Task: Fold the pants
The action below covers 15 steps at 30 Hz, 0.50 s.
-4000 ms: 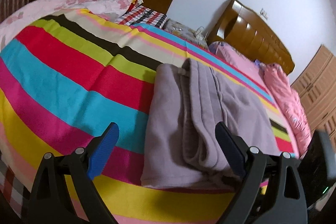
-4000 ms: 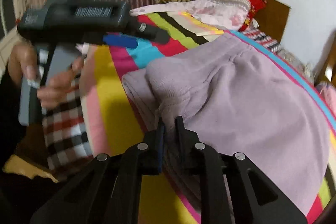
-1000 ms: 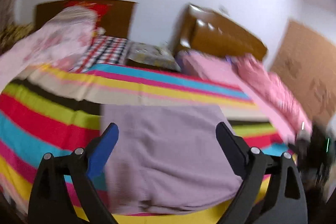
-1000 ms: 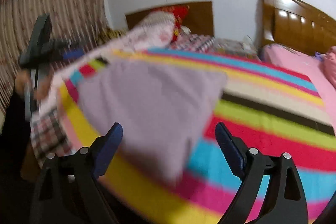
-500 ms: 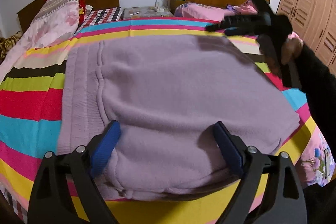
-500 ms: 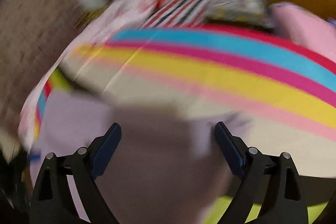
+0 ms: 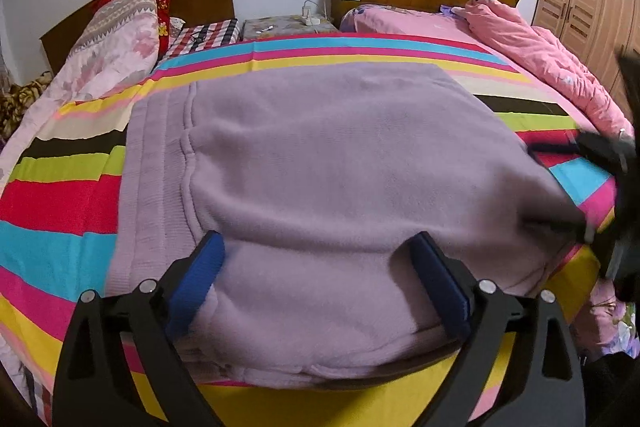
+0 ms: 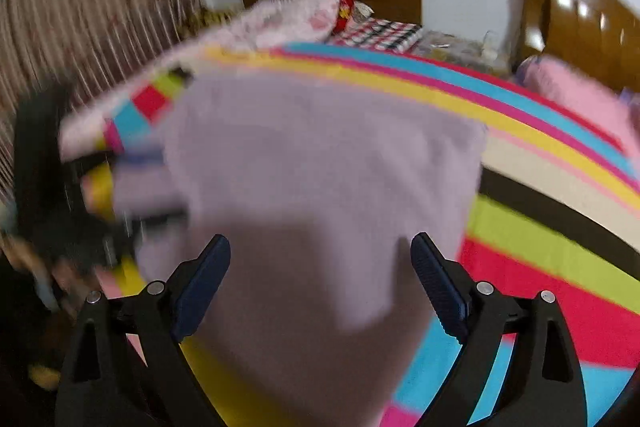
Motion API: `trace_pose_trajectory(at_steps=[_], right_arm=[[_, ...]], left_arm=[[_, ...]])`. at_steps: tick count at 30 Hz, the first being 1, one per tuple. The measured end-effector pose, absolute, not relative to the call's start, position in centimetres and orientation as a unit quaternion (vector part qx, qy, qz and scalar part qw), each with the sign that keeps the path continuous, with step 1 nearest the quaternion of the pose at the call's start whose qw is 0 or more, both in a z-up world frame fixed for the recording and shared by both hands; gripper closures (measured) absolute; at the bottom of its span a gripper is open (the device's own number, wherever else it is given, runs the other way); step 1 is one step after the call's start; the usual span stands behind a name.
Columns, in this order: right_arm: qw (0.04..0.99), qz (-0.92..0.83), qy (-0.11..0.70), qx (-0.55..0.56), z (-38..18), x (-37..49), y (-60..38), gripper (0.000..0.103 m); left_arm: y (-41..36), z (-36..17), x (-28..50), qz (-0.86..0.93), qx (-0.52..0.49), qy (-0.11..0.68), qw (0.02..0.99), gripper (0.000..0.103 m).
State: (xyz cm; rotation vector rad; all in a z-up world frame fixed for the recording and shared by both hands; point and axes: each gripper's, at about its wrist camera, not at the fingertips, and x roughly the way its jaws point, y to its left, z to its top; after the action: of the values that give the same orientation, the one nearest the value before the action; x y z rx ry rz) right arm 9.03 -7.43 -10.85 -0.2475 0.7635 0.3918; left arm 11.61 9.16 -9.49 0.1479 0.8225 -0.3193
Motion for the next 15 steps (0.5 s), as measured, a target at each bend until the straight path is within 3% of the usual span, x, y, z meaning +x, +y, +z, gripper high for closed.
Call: trace_pose_trajectory(at_steps=[6,11,13,15], right_arm=[[0.913,0.153,0.368,-0.085,-9.9,3.9,-11.2,0.014],[0.945,0.143,0.291,-0.034,-6.3,-2.9,-14.5,0.014],[0.958,0.138,0.250,-0.008,-4.7,-4.9,-15.2,0.004],[0.967,0.137,0.214,-0.002,-3.2,-6.7,-15.1,0.004]], left_arm=[[7.7,-7.7,8.9,-0.083,0.105,0.362,0.922,0.006],[6.8,-1.9,1.1,-0.009,0.109,0.222,0.969,0.002],[6.5,0.2,-1.8,0.012,0.100,0.174,0.980,0.002],[6.1,1.9,-3.8,0.015,0.090,0.148,0.985,0.002]])
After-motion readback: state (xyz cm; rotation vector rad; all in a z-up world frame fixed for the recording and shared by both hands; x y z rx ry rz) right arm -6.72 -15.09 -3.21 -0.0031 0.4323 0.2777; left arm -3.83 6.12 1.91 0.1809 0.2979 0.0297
